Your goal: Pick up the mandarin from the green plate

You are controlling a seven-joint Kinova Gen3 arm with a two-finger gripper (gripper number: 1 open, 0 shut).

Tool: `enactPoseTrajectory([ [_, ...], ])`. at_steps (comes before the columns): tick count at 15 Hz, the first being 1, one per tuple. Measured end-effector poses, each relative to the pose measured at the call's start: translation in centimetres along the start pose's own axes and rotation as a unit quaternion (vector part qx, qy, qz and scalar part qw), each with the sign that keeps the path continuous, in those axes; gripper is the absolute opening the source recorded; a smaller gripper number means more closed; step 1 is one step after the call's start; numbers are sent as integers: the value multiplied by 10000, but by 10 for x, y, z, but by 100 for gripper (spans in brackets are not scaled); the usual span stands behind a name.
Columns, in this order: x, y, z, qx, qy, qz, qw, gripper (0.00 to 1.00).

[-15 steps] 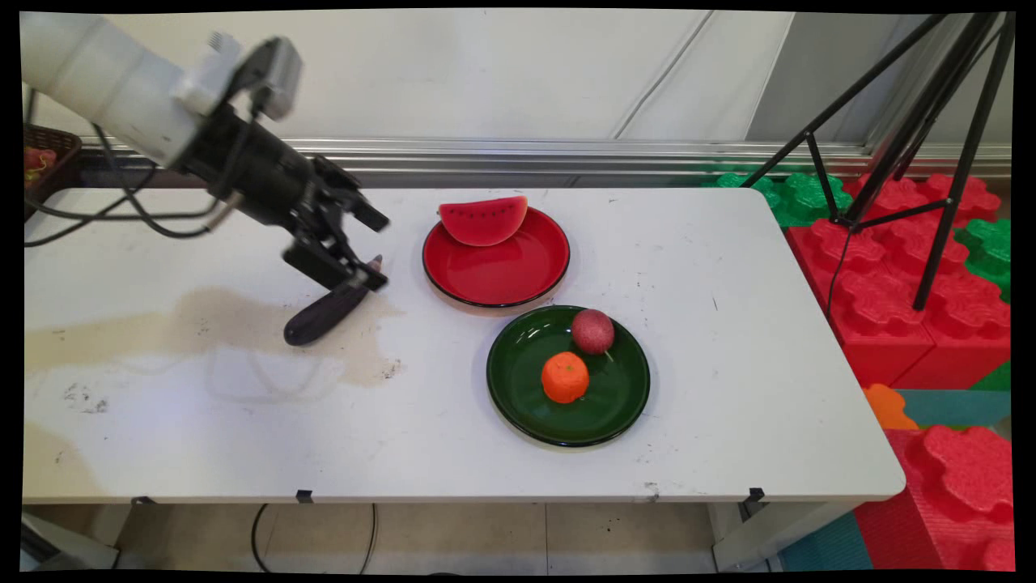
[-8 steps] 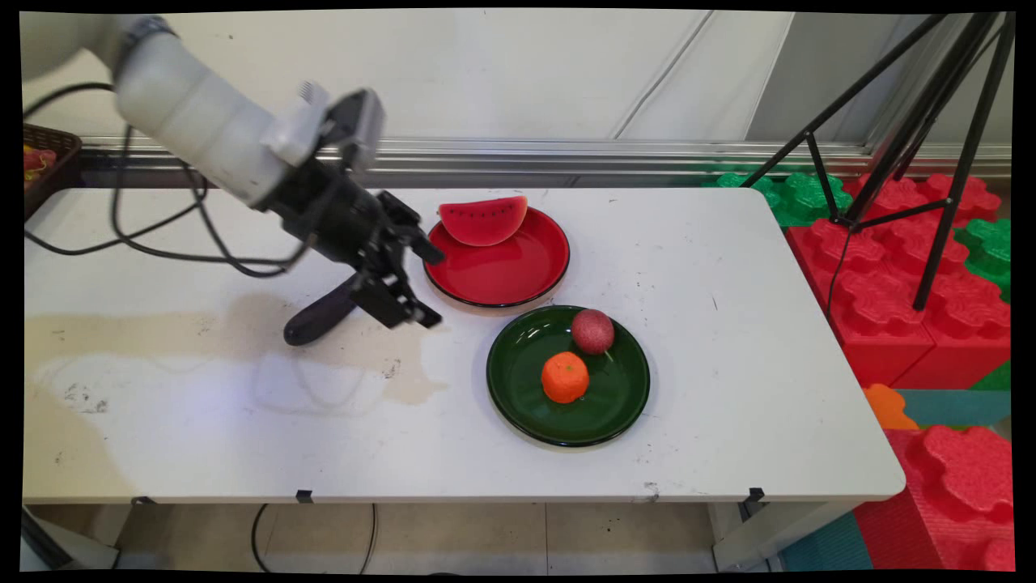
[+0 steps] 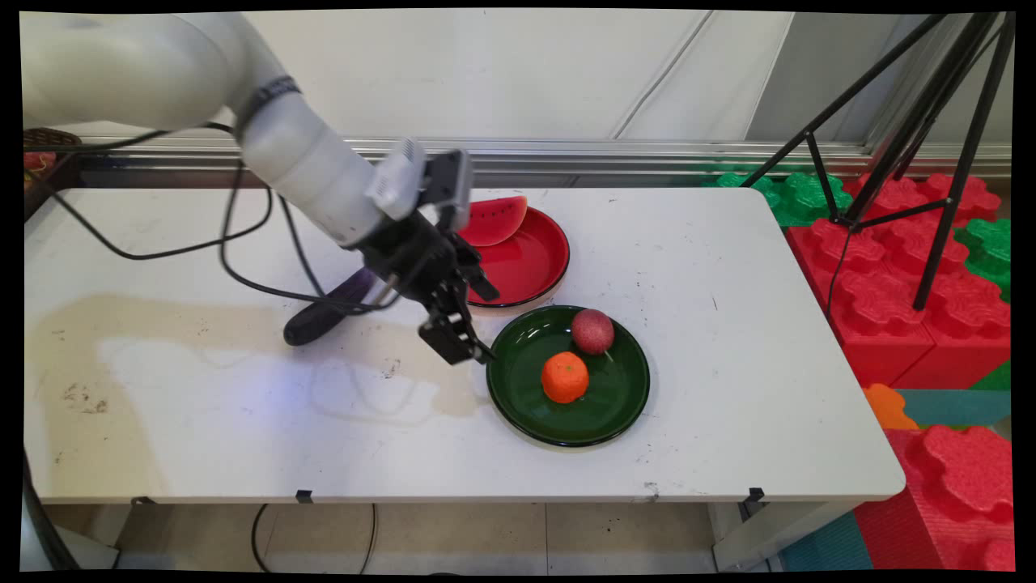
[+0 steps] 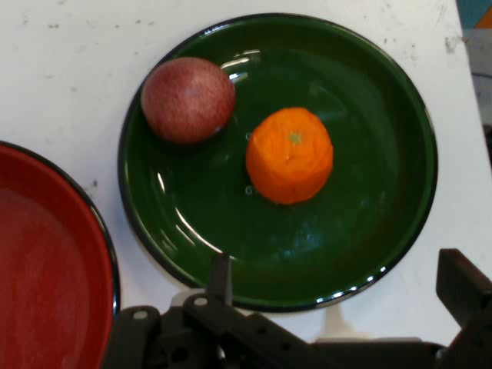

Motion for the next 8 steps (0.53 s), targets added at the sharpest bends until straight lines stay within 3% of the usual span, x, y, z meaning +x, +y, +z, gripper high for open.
enactPoseTrajectory([
  [8,19,-9,62,-131,-350,76,9993,100],
])
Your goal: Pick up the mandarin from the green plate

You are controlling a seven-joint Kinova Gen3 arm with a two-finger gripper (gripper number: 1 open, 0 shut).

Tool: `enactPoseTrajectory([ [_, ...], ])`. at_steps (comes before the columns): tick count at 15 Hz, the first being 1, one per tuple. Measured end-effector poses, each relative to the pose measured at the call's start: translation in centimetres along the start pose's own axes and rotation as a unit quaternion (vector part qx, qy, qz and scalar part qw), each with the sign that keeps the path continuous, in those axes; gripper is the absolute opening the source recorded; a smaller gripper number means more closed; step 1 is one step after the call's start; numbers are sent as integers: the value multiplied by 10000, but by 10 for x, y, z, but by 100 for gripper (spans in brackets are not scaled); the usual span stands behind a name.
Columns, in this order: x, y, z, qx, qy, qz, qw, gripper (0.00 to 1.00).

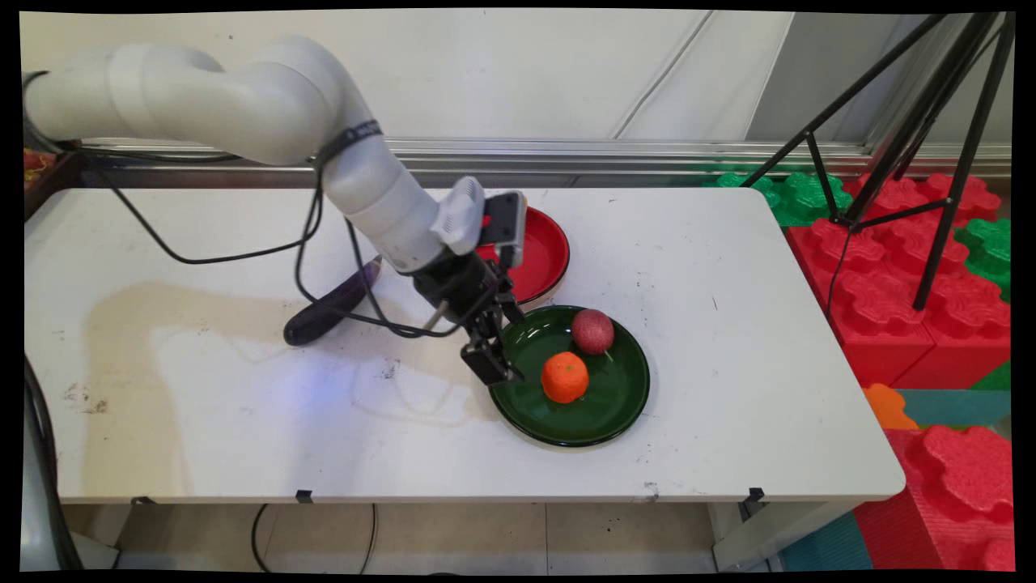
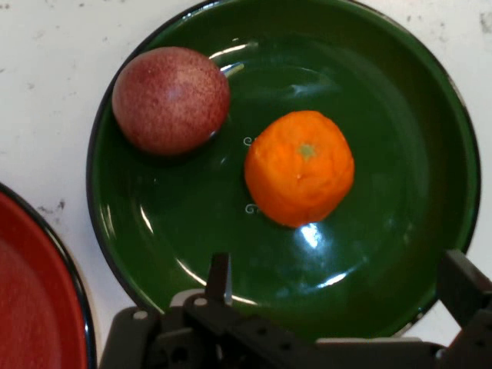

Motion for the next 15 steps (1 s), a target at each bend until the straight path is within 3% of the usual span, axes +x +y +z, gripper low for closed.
enactPoseTrajectory([
  [15,26,-11,64,-112,-193,-9,9998,100],
])
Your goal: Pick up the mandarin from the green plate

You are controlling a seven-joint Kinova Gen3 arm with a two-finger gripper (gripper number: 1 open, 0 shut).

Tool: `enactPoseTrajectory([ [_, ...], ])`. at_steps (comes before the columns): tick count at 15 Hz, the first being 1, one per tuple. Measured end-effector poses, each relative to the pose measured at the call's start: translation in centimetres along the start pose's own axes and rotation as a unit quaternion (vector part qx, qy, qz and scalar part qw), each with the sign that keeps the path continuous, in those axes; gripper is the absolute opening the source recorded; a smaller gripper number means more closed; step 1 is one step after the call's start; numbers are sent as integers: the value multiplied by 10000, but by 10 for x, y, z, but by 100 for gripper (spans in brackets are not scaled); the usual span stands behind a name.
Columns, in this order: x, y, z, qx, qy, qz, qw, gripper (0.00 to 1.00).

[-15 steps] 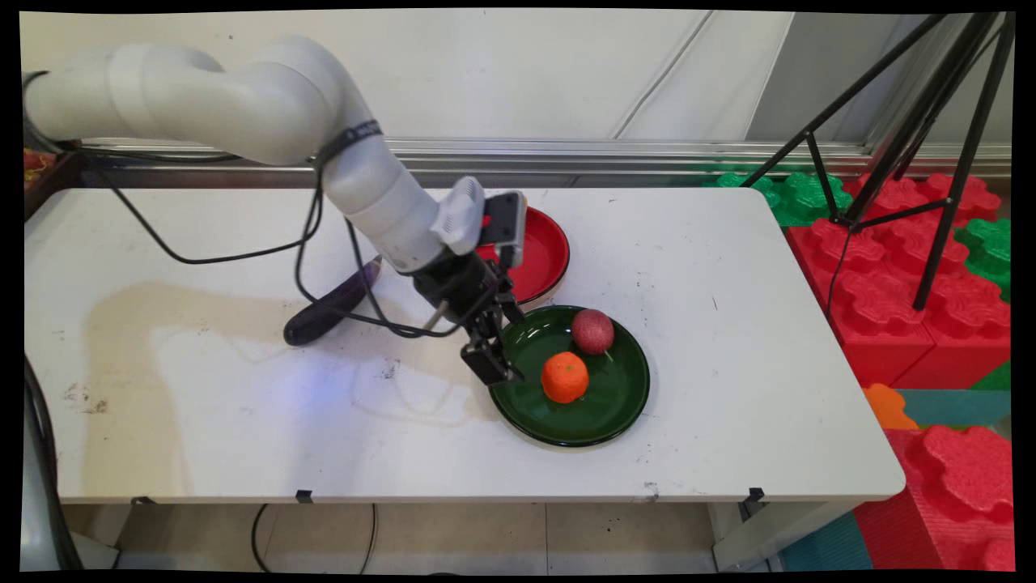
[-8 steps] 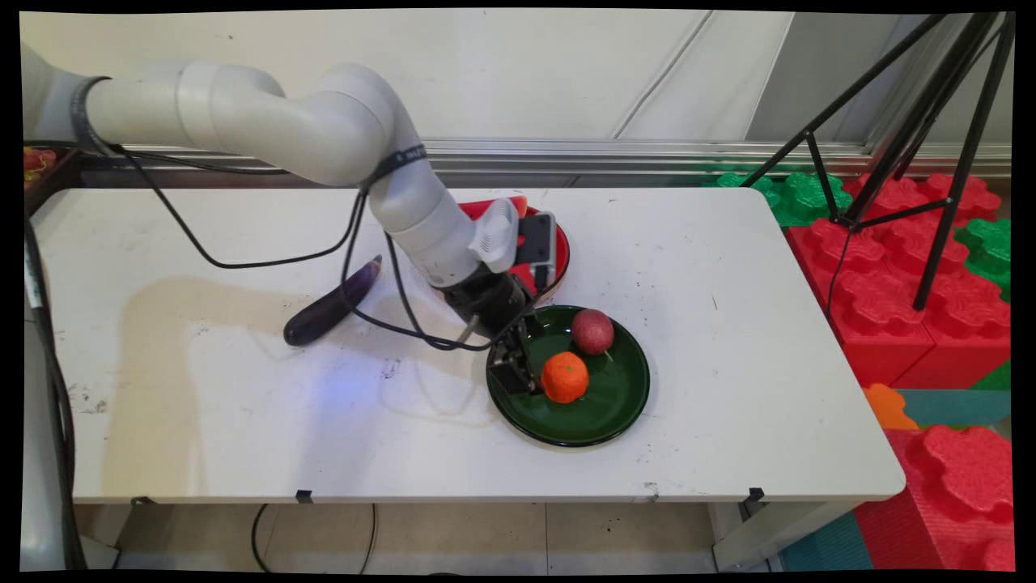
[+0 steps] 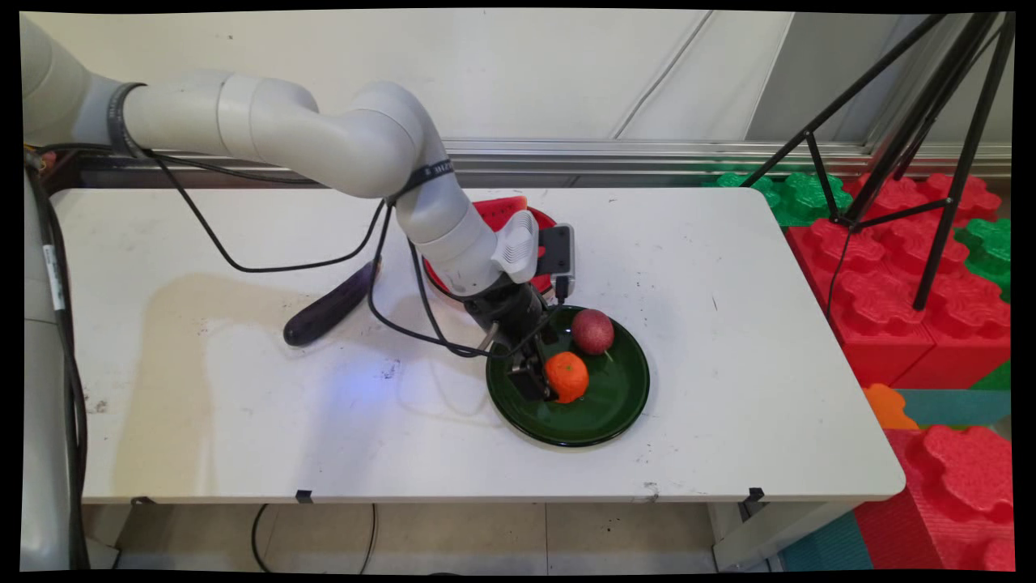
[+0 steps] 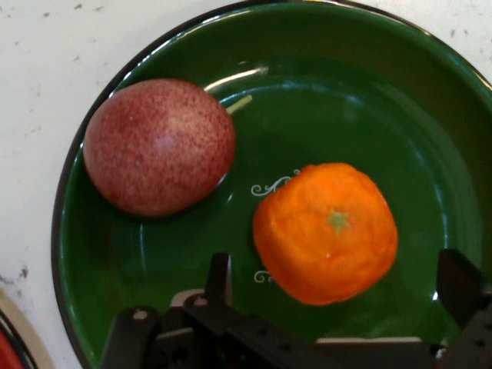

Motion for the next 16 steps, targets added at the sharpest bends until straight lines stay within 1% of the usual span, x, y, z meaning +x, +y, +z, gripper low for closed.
enactPoseTrajectory([
  [16,8,0,23,-65,7,-23,10000,100],
])
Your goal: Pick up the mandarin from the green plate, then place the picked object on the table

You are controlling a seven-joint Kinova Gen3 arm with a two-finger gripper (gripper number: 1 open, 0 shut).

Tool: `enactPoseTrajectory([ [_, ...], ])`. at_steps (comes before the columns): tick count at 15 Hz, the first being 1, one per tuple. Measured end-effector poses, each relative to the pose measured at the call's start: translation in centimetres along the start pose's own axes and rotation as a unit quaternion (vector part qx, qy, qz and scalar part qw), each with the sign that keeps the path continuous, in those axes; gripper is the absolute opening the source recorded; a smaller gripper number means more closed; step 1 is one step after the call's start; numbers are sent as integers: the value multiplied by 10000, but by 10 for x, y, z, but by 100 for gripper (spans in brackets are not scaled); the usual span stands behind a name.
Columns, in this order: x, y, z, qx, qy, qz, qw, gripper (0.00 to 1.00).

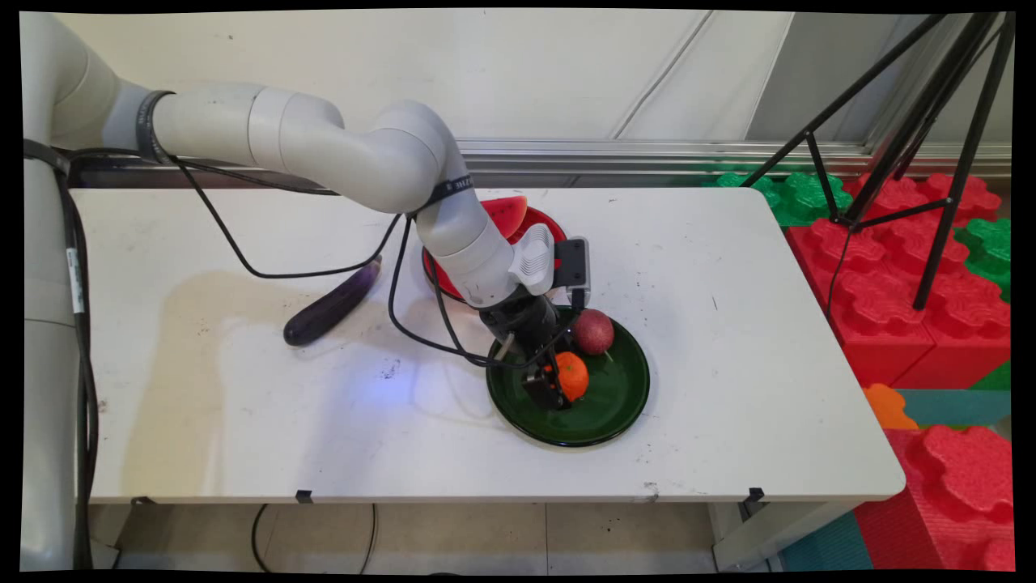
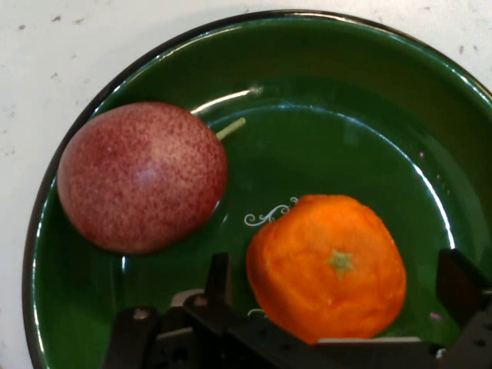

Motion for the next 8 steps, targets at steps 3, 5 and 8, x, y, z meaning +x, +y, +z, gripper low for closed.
enactPoseTrajectory([
  [3,1,0,2,2,13,5,10000,0],
  [5,1,0,3,6,14,16,10000,0],
  [8,1,-1,3,21,9,32,10000,0],
])
